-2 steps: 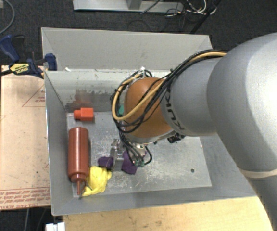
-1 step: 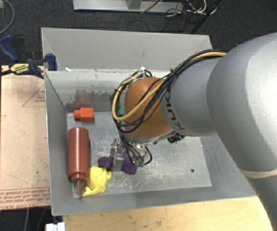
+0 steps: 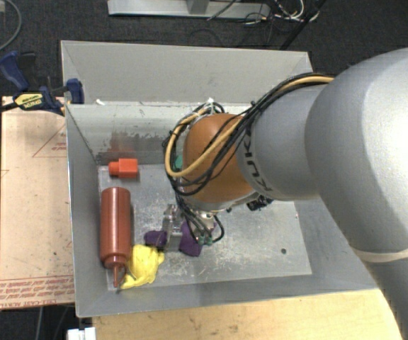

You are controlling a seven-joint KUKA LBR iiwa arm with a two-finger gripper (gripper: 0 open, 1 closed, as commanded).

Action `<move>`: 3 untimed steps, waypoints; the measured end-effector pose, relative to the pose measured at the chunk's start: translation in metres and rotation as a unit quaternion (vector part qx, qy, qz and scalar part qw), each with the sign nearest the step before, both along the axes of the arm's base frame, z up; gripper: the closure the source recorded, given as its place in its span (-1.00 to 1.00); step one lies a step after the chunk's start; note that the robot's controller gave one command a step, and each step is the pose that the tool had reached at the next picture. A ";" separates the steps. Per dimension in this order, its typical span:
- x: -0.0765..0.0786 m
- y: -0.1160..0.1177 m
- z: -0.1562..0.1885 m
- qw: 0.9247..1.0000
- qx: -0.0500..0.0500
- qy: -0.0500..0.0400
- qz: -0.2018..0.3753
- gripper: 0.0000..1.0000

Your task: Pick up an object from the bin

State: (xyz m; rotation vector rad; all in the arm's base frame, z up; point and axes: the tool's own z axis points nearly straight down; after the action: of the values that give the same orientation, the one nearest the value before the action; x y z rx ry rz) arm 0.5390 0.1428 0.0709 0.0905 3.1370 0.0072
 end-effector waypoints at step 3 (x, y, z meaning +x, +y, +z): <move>0.000 0.000 0.019 1.000 0.000 0.000 -0.001 1.00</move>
Offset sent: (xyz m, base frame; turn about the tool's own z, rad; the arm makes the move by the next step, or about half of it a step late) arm -0.0001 -0.0001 0.0428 0.0000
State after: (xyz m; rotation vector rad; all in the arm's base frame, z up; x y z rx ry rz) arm 0.5386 0.1428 0.0901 0.0923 3.1374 0.0083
